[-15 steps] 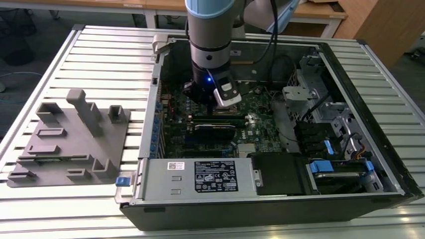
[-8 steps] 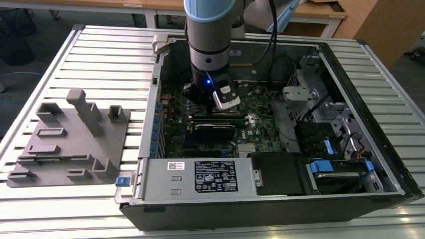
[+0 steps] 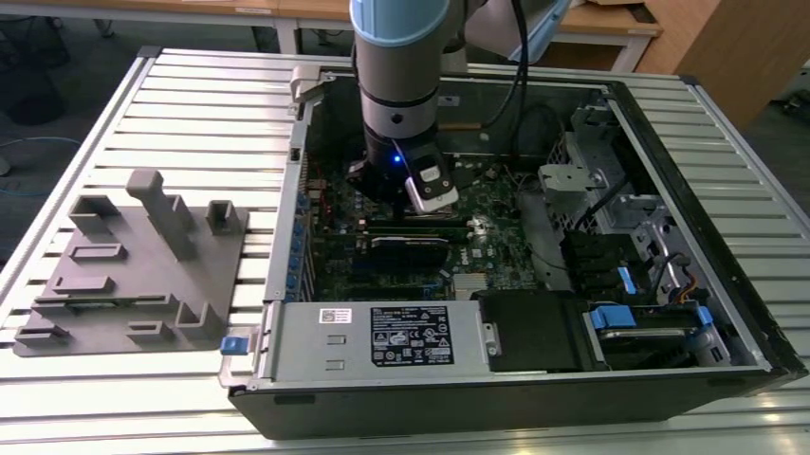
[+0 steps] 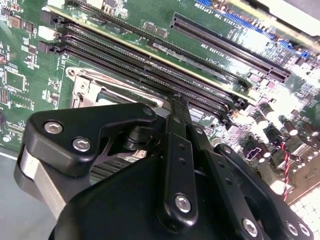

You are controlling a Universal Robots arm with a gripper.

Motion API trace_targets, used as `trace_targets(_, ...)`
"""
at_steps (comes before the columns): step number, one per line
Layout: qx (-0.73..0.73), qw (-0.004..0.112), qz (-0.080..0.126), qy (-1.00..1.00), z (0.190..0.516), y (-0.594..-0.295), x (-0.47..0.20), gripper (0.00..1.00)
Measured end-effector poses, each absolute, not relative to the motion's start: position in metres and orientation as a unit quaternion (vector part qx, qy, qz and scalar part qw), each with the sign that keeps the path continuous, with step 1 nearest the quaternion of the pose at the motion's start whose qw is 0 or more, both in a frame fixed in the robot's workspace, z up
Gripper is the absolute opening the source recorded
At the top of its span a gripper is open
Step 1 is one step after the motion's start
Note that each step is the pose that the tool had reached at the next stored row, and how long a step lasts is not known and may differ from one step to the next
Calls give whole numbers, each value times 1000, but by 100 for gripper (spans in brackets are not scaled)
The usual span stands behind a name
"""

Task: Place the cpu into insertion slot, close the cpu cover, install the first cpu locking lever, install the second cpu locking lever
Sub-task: 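Install the second cpu locking lever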

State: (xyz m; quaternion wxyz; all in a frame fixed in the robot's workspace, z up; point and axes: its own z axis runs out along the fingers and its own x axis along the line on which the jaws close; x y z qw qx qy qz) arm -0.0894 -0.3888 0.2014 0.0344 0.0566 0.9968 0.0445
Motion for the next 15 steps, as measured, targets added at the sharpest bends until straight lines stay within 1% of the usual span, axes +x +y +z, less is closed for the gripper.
trace_targets(11,57,34,48,997,202,-390,-90,10)
trace_targets(15,57,34,59,996,201,-390,-91,10)
